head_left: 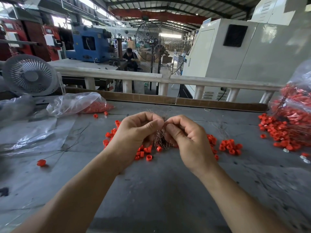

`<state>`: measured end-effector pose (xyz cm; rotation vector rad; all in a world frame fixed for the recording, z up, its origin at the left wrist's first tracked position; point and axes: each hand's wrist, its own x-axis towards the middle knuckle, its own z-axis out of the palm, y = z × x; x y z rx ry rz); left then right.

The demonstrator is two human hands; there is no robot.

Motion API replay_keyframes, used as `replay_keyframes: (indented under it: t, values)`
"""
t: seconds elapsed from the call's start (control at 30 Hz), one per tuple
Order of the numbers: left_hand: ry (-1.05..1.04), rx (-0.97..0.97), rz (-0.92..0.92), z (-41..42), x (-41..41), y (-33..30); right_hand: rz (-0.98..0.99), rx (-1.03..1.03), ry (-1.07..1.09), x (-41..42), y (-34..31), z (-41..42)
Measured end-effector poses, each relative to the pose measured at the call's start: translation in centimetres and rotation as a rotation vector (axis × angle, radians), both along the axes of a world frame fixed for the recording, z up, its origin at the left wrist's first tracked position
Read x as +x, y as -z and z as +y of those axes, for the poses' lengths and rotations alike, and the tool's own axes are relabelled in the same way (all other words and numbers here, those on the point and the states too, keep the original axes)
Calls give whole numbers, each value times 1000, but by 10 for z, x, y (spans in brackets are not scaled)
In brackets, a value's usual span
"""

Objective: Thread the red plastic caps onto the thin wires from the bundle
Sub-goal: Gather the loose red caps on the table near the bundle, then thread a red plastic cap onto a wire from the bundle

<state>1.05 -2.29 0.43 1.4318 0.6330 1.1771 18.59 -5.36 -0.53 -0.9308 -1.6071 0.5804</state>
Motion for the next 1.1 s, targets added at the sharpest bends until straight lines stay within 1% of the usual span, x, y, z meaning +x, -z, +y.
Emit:
replay_keyframes:
  t: [0.27,0.37,0.47,0.53,0.7,0.73,0.77,0.8,0.87,0.9,0.93,1.0,1.1]
  values:
    - [28,38,-79,-1,2,1,21,-42,-45,-1,-3,-3]
    - [-14,58,-138,-5,7,1,31,-33,-68,-4,-5,-5]
    - [-101,69,-183,-7,11,2,45,-20,-76,-8,-6,-7]
    - [-142,67,-198,-6,11,5,52,-19,-66,-9,-5,-7]
    - [-141,29,-233,-4,8,4,51,2,20,-8,-4,-6]
    - [-163,25,-214,-2,5,2,51,13,47,-6,-4,-6]
    - [-213,52,-137,1,0,1,61,22,68,-5,-4,-6]
    - [-283,125,22,5,-6,0,82,29,82,-3,-5,-7]
    - [-378,313,452,12,-16,-1,134,41,96,1,-6,-7]
    - [-371,366,643,13,-19,0,155,45,100,2,-7,-7]
    - [-337,390,794,13,-19,1,170,49,103,2,-7,-7]
    - [-268,400,1003,12,-17,5,177,52,108,3,-8,-7]
    - [-254,437,1158,11,-16,7,192,42,112,2,-8,-8]
